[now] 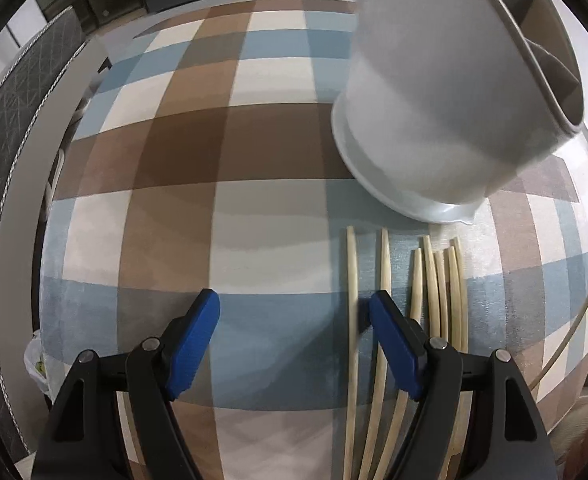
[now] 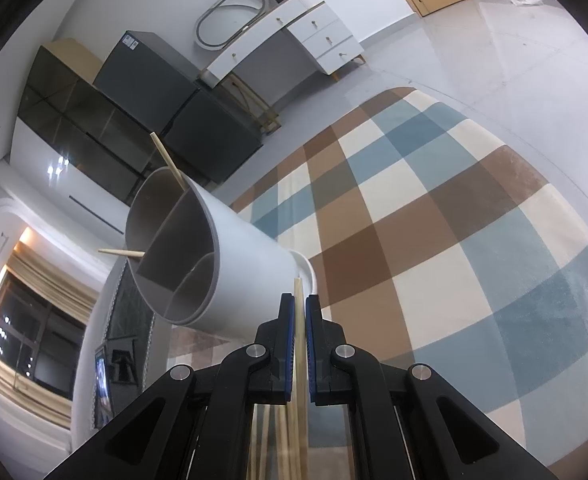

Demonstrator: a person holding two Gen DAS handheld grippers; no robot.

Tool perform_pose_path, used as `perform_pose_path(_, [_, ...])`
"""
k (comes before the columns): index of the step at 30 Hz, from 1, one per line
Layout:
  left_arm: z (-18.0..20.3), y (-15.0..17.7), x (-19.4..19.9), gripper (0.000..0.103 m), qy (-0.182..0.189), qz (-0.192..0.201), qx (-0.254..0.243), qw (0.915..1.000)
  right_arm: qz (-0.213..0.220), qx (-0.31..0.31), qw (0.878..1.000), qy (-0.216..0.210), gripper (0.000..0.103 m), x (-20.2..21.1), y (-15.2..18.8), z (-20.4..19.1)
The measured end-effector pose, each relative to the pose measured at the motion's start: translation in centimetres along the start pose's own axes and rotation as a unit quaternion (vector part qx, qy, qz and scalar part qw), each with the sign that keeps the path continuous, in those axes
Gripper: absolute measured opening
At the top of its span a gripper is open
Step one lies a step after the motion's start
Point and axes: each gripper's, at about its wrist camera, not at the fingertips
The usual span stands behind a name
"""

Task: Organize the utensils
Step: 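Lower the left tool to the bundle and close it on a stick, then lift both held sticks and carry them over the utensil holder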

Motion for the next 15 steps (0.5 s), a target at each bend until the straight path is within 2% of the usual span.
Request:
perform_pose_path(4, [0.2,-0.5,0.1,0.072,0.001,0.005,-0.004,1.0000,0.000,0.000,1.000,0.000,0.005,0.0,0.0,0.0])
perform_pose_path(5, [0.7,-0.4,0.2,0.065,0.002,0.008,-0.007,0.9999,0.000,0.000,1.000,0.000,0.005,0.0,0.0,0.0])
perform_pose_path(6, [1.1,-0.7,0.4,0.053,0.004,0.013,-0.012,0.9998,0.000,0.002,1.000,0.000,0.005,0.0,0.0,0.0])
perform_pose_path(7, [1.9,-0.6,0.7,0.045,0.005,0.017,-0.017,0.9997,0.000,0.003,1.000,-0.001,0.005,0.0,0.0,-0.1])
perform_pose_path(9, [2.9,-1.2,0.8,0.012,0.011,0.022,-0.037,0.9990,0.000,0.007,1.000,0.000,0.005,0.0,0.0,-0.2])
perform_pose_path(10, [3.0,-1.1,0.8,0.005,0.016,0.023,-0.043,0.9987,0.001,0.009,1.000,0.000,0.005,0.0,0.0,-0.3])
perform_pose_path(11, [3.3,-1.3,0.7,0.001,0.022,0.022,-0.046,0.9984,0.001,0.010,1.000,0.000,0.005,0.0,0.0,-0.3])
perform_pose_path(15, [3.2,-1.2,1.1,0.000,0.038,0.037,-0.041,0.9978,0.003,0.025,1.000,0.003,0.005,0.0,0.2,-1.0])
Point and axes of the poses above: each gripper's, at about its wrist camera, not at the fingertips, and x roughly against the way its jaws point, z to its right, y to its underside, and after that the axes turned 10 degrees about -z, right-handed
